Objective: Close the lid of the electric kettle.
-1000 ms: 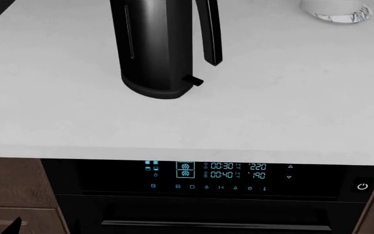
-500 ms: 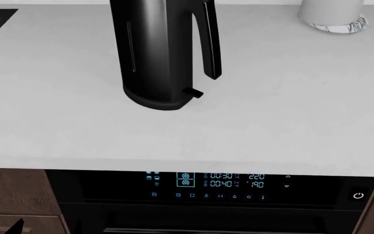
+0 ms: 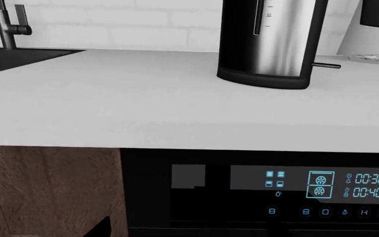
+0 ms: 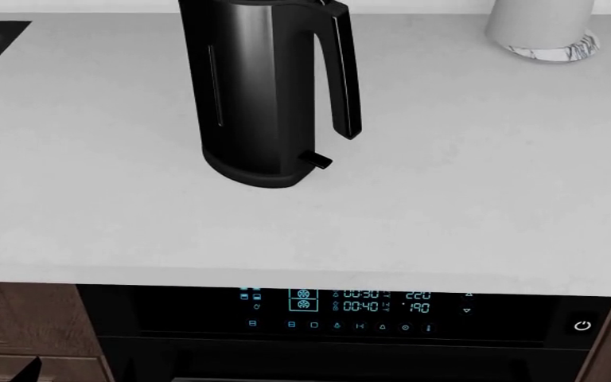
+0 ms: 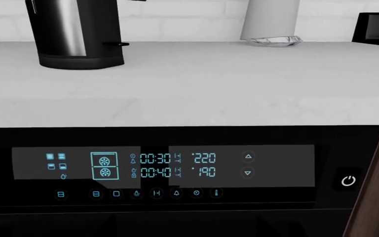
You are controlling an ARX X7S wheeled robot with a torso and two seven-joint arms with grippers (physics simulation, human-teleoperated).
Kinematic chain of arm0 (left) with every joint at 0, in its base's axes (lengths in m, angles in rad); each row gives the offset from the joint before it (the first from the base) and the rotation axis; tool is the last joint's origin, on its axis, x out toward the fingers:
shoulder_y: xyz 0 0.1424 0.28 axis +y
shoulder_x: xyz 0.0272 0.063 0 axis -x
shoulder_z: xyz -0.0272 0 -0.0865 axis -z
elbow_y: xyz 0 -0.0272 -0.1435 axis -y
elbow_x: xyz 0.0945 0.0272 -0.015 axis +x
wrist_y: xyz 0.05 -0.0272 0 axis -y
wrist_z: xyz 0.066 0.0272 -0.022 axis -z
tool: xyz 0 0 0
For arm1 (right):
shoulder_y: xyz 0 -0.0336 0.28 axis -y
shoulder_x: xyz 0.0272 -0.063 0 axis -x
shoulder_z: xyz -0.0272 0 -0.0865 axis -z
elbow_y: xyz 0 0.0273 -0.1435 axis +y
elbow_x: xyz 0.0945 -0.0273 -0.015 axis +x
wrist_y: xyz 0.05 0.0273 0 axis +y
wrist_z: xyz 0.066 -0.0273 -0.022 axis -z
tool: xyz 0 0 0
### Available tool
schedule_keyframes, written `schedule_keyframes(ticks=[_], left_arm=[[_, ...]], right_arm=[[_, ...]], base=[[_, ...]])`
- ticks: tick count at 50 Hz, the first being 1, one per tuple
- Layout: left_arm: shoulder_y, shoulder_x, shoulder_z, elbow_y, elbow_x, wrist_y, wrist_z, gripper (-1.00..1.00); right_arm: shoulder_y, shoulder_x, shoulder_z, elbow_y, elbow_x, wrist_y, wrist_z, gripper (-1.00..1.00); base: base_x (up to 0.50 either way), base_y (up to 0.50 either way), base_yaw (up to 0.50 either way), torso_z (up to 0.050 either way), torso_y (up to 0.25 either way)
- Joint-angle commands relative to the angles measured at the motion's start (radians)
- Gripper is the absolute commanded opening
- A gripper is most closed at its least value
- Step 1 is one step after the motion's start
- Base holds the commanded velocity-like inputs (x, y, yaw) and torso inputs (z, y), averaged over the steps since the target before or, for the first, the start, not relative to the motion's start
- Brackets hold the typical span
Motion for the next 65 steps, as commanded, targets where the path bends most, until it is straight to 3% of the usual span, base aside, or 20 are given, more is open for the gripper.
schedule_keyframes(ticks=[1, 10, 23, 32, 44, 65], left_arm=[[-0.006, -0.007, 0.006, -0.01, -0.015, -0.001, -0.002, 1.0], [-0.037, -0.028, -0.026, 0.069, -0.047, -0.095, -0.038, 1.0], [-0.144, -0.132, -0.153, 0.403, -0.251, -0.438, -0.089, 1.0], [-0.169, -0.186, -0.221, 0.541, -0.349, -0.57, -0.123, 1.0], [-0.245, -0.242, -0.289, 0.625, -0.411, -0.664, -0.169, 1.0], [-0.339, -0.295, -0.317, 0.726, -0.506, -0.786, -0.215, 1.0]], right_arm=[[0.004, 0.005, -0.001, 0.002, 0.021, 0.005, 0.006, 1.0], [0.012, 0.029, 0.005, -0.092, 0.044, 0.088, 0.021, 1.0], [0.051, 0.151, 0.06, -0.532, 0.118, 0.448, 0.065, 1.0], [0.057, 0.197, 0.109, -0.698, 0.173, 0.582, 0.089, 1.0], [0.139, 0.274, 0.198, -0.902, 0.251, 0.778, 0.127, 1.0], [0.292, 0.331, 0.306, -1.018, 0.396, 0.973, 0.156, 1.0]], base=[[0.0, 0.0, 0.0, 0.05, 0.0], [0.0, 0.0, 0.0, 0.014, 0.0], [0.0, 0.0, 0.0, 0.0, 0.0], [0.0, 0.0, 0.0, 0.0, 0.0], [0.0, 0.0, 0.0, 0.0, 0.0], [0.0, 0.0, 0.0, 0.0, 0.0]])
